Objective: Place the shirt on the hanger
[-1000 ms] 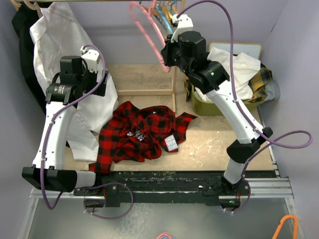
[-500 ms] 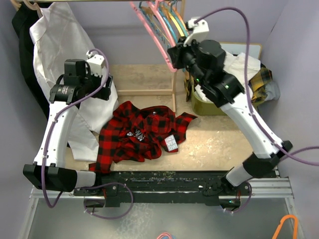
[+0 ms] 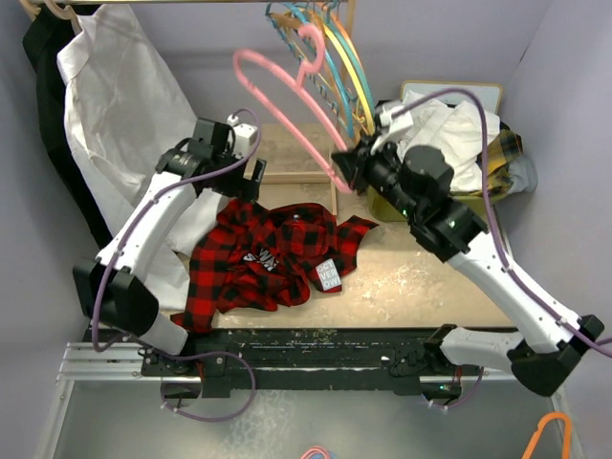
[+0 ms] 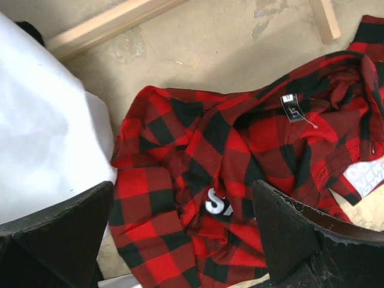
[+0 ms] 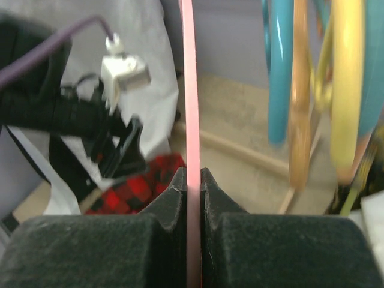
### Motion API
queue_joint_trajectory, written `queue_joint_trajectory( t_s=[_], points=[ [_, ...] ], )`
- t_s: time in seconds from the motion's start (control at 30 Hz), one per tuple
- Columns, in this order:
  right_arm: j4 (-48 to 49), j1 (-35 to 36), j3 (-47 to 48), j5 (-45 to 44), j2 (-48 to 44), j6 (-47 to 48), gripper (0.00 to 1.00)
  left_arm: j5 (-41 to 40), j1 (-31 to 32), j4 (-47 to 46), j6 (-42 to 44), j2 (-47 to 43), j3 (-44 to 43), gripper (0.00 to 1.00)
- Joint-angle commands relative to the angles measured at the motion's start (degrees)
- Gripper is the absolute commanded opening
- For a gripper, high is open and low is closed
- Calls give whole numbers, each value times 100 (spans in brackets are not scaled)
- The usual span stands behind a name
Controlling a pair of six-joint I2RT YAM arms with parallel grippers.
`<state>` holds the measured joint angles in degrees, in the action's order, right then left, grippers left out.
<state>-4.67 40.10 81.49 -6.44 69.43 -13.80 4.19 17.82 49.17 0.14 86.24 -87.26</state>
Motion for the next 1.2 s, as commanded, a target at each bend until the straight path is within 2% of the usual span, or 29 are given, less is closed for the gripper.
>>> queue_joint_trajectory(
  t_s=[0.0,0.13,0.3,0.57,0.83,0.87,1.0,1.1,1.17],
  points=[
    [388,-10,-1218,104,-848,-554,0,-10,152,-26,-483,799,-367,98],
    [416,3,-2157,87,-1668,-1073,0,-6,322,109,-537,1536,-691,85],
    [-87,-1,-2854,-107,-2451,-1388,0,52,453,-94,-512,1767,-384,71],
    [-516,-1,-3225,-311,-2947,-1500,0,-233,953,-369,-432,1572,20,73],
    [-589,0,-3418,-380,-3162,-1505,0,-614,960,-524,-280,1748,326,66],
    [-585,-2,-3455,-376,-3204,-1522,0,-662,960,-573,-252,1740,373,61],
    [-803,2,-3490,-359,-3292,-1570,0,-777,960,-674,-168,1767,460,30],
    [-1169,1,-3396,-333,-3333,-1770,0,-798,960,-659,-95,1810,403,0],
    [-1409,-2,-3369,-167,-3395,-1959,0,-802,960,-542,-57,1768,262,0]
  ],
)
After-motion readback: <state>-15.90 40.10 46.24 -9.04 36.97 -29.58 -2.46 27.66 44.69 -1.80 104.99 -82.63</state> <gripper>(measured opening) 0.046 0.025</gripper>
